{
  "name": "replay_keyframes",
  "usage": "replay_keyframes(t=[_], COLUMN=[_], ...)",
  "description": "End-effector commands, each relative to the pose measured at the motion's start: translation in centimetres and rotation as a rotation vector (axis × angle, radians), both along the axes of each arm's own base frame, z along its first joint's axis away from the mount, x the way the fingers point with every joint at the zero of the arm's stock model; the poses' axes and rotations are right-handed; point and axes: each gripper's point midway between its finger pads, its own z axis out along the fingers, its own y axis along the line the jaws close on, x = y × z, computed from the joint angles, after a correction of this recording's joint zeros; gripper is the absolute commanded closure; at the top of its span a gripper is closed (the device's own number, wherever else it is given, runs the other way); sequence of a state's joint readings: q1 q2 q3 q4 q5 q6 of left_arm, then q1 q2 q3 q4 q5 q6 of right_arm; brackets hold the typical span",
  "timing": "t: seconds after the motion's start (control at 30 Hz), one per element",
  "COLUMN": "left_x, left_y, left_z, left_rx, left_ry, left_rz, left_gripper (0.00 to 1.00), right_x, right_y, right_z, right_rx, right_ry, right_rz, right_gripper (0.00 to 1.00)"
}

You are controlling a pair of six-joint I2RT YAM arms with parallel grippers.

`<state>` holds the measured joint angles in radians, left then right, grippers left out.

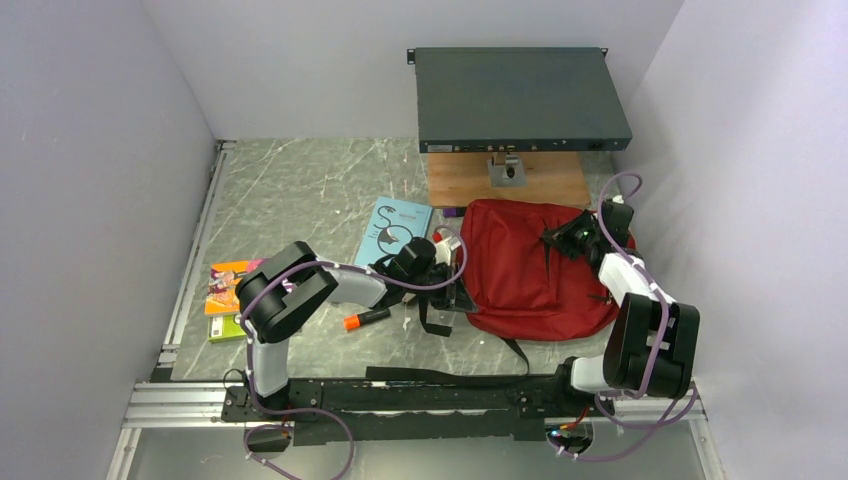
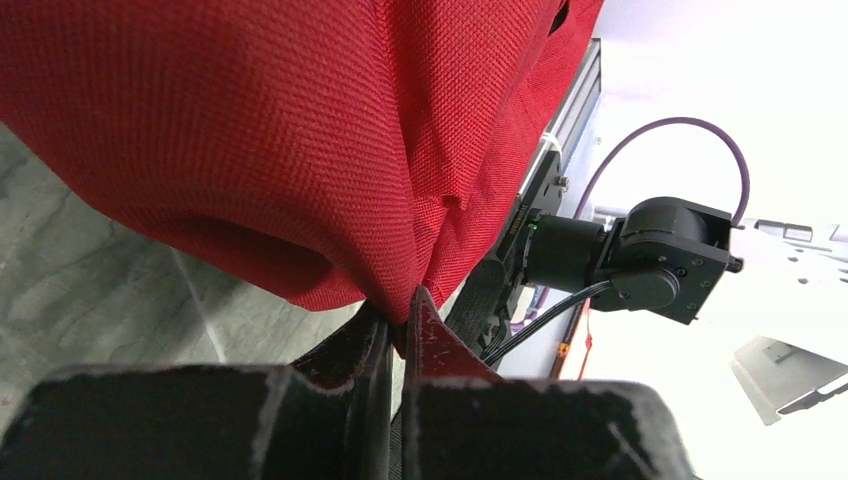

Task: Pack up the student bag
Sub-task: Unzip the student bag at the center of the board.

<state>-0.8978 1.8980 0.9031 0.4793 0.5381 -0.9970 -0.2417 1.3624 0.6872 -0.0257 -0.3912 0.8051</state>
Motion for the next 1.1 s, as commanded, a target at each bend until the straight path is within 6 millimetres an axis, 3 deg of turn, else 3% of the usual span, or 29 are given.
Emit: replay_keyframes(t=[0.0, 0.07, 0.17, 0.27, 0.37, 0.5, 0.7, 0.8, 0.9, 1.07], left_x=[0.5, 0.8, 1.1, 1.5, 2.6, 4.6, 9.3, 12.0, 13.4, 16.0], left_y=[-0.1, 0.1, 0.5, 1.6, 2.7, 2.3, -0.6, -2.2, -3.5, -4.2], left_z=[1.2, 1.6, 2.8, 4.3, 7.8, 11.5, 13.4, 12.8, 11.5, 9.5], left_rx=[0.004, 0.015, 0.024, 0.056, 0.050, 0.070, 0.138, 0.171, 0.237, 0.296], left_ry=[-0.080, -0.120, -0.213, -0.314, -0.441, -0.548, -0.569, -0.557, -0.510, -0.581], left_rz=[-0.011, -0.006, -0.001, 0.023, 0.072, 0.102, 0.203, 0.276, 0.286, 0.338], left_gripper=[1.00, 0.88, 0.55, 0.31, 0.10, 0.05, 0.05, 0.04, 0.01, 0.02], right_x=[-0.7, -1.4, -1.6, -1.4, -1.1, -1.1, -1.6, -1.8, -1.9, -2.3], right_y=[-0.7, -1.1, -1.2, -1.0, -0.6, -1.1, -2.4, -2.8, -2.2, -1.3], right_z=[1.2, 1.0, 1.6, 2.0, 2.2, 2.8, 4.6, 5.3, 5.7, 5.9], right_rx=[-0.126, -0.186, -0.236, -0.261, -0.288, -0.349, -0.437, -0.468, -0.457, -0.460], right_ry=[0.000, 0.014, -0.015, -0.026, -0.026, -0.021, -0.017, -0.025, -0.053, -0.052], right_rz=[0.075, 0.101, 0.141, 0.182, 0.219, 0.211, 0.159, 0.150, 0.168, 0.204], right_gripper=[1.00, 1.00, 1.00, 1.00, 1.00, 1.00, 1.00, 1.00, 1.00, 1.00])
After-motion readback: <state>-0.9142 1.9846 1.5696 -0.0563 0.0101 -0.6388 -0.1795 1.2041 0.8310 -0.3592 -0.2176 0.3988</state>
